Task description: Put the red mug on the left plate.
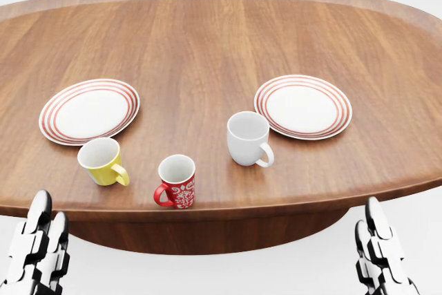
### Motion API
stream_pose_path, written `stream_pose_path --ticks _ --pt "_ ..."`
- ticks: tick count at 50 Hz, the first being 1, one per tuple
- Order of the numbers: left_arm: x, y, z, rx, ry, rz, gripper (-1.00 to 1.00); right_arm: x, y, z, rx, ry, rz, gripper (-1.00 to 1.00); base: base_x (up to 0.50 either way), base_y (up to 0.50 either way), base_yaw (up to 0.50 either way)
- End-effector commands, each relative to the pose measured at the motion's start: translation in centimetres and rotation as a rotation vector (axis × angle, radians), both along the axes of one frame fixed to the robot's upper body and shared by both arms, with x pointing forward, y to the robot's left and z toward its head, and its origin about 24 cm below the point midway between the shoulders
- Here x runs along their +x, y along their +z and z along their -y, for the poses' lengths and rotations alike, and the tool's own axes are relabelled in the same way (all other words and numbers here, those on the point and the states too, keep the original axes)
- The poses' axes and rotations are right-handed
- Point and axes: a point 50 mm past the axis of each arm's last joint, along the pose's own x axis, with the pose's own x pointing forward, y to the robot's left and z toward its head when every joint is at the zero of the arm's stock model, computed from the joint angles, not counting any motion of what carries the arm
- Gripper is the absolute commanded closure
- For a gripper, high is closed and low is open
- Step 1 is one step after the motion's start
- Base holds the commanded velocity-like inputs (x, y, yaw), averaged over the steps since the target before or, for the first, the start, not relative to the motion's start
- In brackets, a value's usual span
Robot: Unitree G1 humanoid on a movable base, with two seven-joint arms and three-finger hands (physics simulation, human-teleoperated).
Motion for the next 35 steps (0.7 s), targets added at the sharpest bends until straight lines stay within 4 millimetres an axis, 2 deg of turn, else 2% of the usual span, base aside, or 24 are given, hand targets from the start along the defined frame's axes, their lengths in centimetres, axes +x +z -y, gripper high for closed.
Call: stream_pose_path --ticks 1,35 --pt "-0.12 -0.02 0.09 0.004 -0.005 -0.004 -1.0 0.12 0.13 -0.05 -0.064 -0.027 -0.002 -1.0 0.0 0.0 0.0" --pt "0.15 0.06 0.37 0.01 -0.026 0.002 -1.0 0.52 0.28 -0.47 -0.083 0.004 0.009 -1.0 0.03 0.5 0.0"
